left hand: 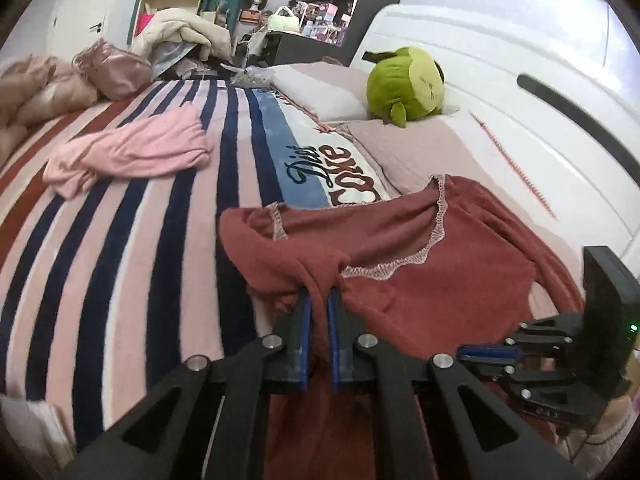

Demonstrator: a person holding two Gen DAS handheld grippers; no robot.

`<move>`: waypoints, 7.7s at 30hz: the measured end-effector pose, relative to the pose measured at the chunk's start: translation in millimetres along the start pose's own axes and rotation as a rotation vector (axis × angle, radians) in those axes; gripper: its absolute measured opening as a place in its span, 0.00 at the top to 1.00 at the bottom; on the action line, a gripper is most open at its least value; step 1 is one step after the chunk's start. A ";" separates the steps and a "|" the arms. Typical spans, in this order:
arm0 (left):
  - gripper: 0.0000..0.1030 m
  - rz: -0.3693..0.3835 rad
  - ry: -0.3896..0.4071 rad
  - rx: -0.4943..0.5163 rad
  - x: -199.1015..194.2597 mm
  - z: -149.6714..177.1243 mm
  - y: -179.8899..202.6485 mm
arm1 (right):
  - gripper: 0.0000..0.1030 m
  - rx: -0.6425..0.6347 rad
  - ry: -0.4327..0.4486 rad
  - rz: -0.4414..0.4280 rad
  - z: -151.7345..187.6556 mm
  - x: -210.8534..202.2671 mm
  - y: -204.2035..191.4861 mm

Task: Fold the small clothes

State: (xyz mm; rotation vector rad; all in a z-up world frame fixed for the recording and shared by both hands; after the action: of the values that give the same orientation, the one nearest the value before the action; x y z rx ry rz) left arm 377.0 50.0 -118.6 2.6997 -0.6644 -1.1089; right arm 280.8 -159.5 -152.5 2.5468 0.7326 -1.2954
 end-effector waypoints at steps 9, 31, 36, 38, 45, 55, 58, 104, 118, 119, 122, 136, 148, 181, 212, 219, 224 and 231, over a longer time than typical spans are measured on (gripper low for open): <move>0.56 0.048 -0.144 0.043 46.1 10.3 15.7 | 0.51 -0.075 0.039 -0.118 -0.1 -14.9 -35.1; 0.99 -0.159 -0.121 0.052 10.7 52.4 -37.2 | 0.98 0.176 0.007 0.010 14.9 -0.3 31.3; 0.96 -0.251 -0.154 0.047 3.1 59.1 -52.7 | 0.97 0.095 -0.023 0.148 8.0 0.5 32.2; 0.79 -0.225 -0.138 0.026 -7.0 58.9 -53.5 | 0.96 0.087 0.012 0.133 3.2 -7.4 28.4; 0.50 -0.058 -0.049 0.014 -20.7 28.8 -29.6 | 0.57 -0.031 0.032 0.071 -25.3 5.4 -6.9; 0.50 -0.125 -0.121 -0.009 18.0 34.0 -44.2 | 0.70 0.053 -0.030 0.289 -54.6 60.6 47.6; 0.50 -0.123 -0.131 -0.022 23.3 39.0 -49.9 | 0.77 0.076 -0.057 0.286 -48.2 60.5 59.7; 0.56 -0.323 0.009 0.130 -87.5 82.6 -14.8 | 0.62 -0.053 0.024 -0.046 93.9 -100.1 -26.1; 0.52 -0.160 0.110 0.035 -159.8 143.5 41.6 | 0.97 -0.039 0.013 0.031 139.4 -92.6 -49.1; 0.52 -0.148 0.104 0.033 -158.9 144.7 43.5 | 0.98 -0.017 0.016 0.024 141.3 -95.5 -46.3; 0.52 -0.129 0.082 0.029 -152.3 147.6 48.6 | 0.98 0.069 0.037 0.006 145.5 -106.9 -26.1; 0.46 0.232 -0.118 -0.066 -48.5 153.8 91.3 | 0.65 0.161 0.168 -0.086 167.5 -137.6 2.0; 0.95 0.299 -0.195 -0.063 -29.5 164.2 110.3 | 0.70 0.184 0.117 0.158 165.6 -98.6 25.3; 0.82 0.391 -0.298 -0.011 -72.0 205.1 133.9 | 0.94 0.305 0.044 -0.162 200.3 -126.6 -0.7; 0.98 0.417 -0.301 -0.043 6.2 148.6 137.2 | 0.48 -0.134 0.136 0.111 176.1 -93.3 -63.4; 0.98 0.435 -0.268 -0.025 -10.1 145.6 142.8 | 0.98 -0.084 0.199 0.223 170.3 -107.3 -47.6; 0.98 0.483 -0.239 0.014 -42.3 150.5 154.0 | 0.98 -0.065 0.239 0.226 175.5 -141.0 -41.1; 0.98 0.504 -0.292 0.044 -74.8 191.3 160.7 | 0.98 -0.049 0.186 0.106 212.1 -169.9 -53.6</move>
State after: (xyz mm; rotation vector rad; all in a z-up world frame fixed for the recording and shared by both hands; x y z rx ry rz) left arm 141.3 -53.6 -160.6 2.2160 -1.3332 -1.3516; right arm 20.0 -252.1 -141.2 2.6516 0.6438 -1.0065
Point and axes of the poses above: each gripper's, at about its wrist camera, not at the fingertips, and x roughly the way its jaws point, y to its right, z to its underside, the point moved 2 cm from there along x, roughly the way its jaws point, and after that the axes turned 2 degrees about z, right-handed, at the moved point
